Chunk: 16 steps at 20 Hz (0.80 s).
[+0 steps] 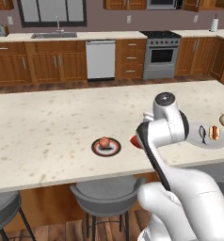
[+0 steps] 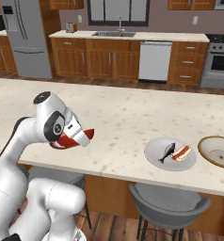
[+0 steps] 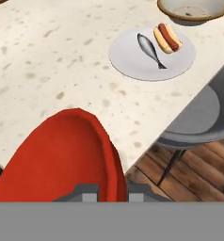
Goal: Take the smaller bowl and place it next to the appetizer plate on the dining counter , and place the larger bowl next to the plate with cooked food.
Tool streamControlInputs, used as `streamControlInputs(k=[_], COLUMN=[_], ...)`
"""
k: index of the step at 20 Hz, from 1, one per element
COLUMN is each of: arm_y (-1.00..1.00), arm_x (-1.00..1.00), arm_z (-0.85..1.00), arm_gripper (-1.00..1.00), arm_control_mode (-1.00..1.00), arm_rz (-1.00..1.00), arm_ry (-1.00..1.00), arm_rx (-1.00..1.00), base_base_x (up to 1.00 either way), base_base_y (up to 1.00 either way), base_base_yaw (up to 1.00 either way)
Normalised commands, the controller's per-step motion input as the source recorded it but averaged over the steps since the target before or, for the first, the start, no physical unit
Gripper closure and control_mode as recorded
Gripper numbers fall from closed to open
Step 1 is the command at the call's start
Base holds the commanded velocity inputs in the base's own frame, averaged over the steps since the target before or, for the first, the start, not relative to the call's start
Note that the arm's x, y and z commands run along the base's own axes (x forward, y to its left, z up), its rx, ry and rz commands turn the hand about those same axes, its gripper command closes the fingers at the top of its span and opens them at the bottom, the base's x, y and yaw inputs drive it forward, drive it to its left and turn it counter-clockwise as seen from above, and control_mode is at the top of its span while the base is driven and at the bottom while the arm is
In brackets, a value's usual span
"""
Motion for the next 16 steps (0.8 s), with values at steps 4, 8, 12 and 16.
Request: streamControlInputs(k=[4, 8, 12, 16], arm_y=[0.04, 0.0, 0.0, -0.03], arm_x=[0.53, 0.47, 0.48, 0.46], arm_z=[-0.57, -0.55, -0.49, -0.39], arm_gripper=[1.0, 1.0, 1.0, 1.0], arm_control_mode=[-1.0, -1.0, -1.0, -1.0], arm_rz=[0.0, 0.0, 0.0, 0.0], arm_ry=[0.01, 0.0, 0.0, 0.0], arm_rx=[0.0, 0.0, 0.0, 0.0], base_base_x=[0.0, 0.0, 0.0, 0.0], base_base_y=[0.0, 0.0, 0.0, 0.0], base_base_yaw=[0.0, 0.0, 0.0, 0.0])
